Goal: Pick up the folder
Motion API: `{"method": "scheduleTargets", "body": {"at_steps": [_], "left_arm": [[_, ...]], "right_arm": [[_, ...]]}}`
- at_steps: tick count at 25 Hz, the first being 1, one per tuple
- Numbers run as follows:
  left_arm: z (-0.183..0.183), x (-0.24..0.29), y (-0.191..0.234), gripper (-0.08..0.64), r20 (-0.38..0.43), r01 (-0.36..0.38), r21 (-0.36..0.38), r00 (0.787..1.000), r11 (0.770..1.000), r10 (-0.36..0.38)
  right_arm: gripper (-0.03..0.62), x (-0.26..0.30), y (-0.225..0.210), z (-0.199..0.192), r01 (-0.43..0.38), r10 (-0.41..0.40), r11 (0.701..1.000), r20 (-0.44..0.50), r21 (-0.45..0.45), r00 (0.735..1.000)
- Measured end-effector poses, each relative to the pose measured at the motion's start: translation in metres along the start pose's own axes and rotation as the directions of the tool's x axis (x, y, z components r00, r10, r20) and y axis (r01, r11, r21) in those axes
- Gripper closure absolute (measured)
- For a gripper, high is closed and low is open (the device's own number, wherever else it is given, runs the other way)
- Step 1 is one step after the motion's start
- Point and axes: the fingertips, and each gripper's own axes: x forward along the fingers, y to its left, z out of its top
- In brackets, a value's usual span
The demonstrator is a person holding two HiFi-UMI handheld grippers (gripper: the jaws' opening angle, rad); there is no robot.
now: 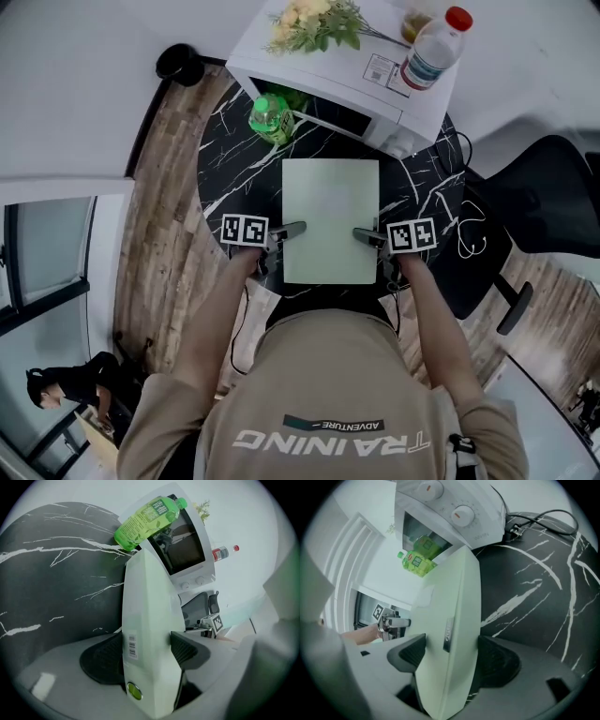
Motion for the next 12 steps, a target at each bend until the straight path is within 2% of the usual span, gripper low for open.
{"method": "scheduleTargets", "body": {"at_steps": [3,7,12], "left_arm": [[0.0,0.0,-0.005,0.245,0.005,-0.017,0.018,1.0,1.0,0.017],[-0.007,-0.011,-0.012,0.245,0.044,-0.019,0.059,0.999,0.998,0.016],[-0.004,-0.027,-0.034,0.244,0.134,-0.034,0.194,0.991,0.98,0.008]], "right_arm": [[0.282,-0.004,0.001,0.001,0.005,-0.005,1.0,0.039,-0.003,0.999],[0.282,-0.007,0.012,-0.003,0.009,-0.006,0.998,0.052,-0.057,0.999],[0.282,-0.025,0.031,-0.002,0.01,0.007,0.989,0.111,-0.148,0.994]]}}
